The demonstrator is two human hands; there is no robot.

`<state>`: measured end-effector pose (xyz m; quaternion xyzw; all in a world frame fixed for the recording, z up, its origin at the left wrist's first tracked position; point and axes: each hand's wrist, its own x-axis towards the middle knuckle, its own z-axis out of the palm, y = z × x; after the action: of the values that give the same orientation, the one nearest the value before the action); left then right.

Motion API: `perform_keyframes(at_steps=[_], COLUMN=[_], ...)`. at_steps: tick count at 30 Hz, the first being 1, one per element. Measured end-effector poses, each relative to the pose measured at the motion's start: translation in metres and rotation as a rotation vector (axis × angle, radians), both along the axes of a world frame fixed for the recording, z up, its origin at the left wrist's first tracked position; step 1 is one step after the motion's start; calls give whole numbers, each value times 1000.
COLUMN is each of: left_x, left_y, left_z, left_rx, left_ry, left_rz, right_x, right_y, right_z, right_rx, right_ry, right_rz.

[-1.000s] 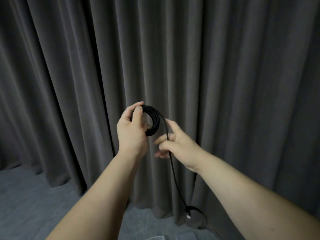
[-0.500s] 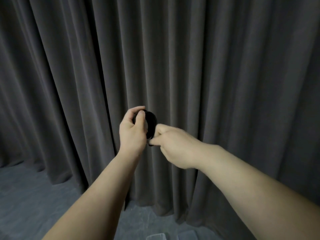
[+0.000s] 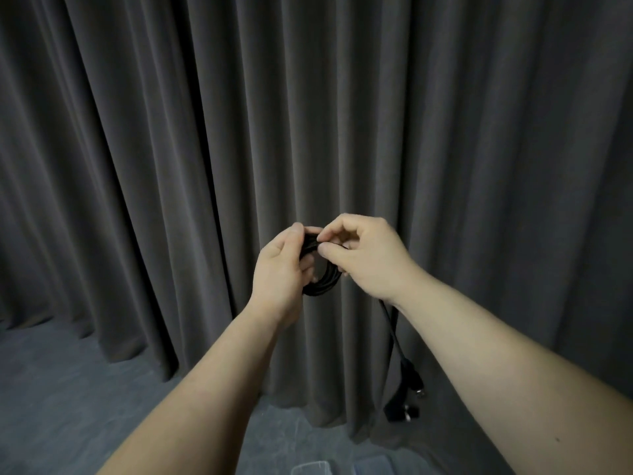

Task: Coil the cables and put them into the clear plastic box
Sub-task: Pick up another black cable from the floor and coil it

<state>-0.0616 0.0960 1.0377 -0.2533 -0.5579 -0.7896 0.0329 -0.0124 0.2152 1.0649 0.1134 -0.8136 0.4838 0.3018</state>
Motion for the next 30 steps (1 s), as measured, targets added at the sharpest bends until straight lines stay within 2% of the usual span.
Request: perform_keyframes(at_steps=[3,6,9,13,19,24,26,30], left_x=[0,4,3,1,-5,-5,-4,-3], left_y=[1,2,1,2,-2,-2,-3,-2], left_z=[0,0,-2,-2,5,7,7,10], left_rx=[36,3,-6,53,183,172,169,168], left_ry=[-48,-16,60,38,-78,-74,-77,-71], left_rz=[61,2,-78,15,56,87,91,82], right_x=[-1,-3,-5,-6,-2,3,4,5], right_y=[8,11,12,16,25,26,29,31], right_z=[1,0,-2,-5,-10,-10,-9,-13], right_rx=[-114,-220,-257,-270,-8,264,375,414], right_ry=[-30,34,35,-41,-71,-85,-73,-16], right_rz=[14,-52,-109,-46,-58,60,41,-10])
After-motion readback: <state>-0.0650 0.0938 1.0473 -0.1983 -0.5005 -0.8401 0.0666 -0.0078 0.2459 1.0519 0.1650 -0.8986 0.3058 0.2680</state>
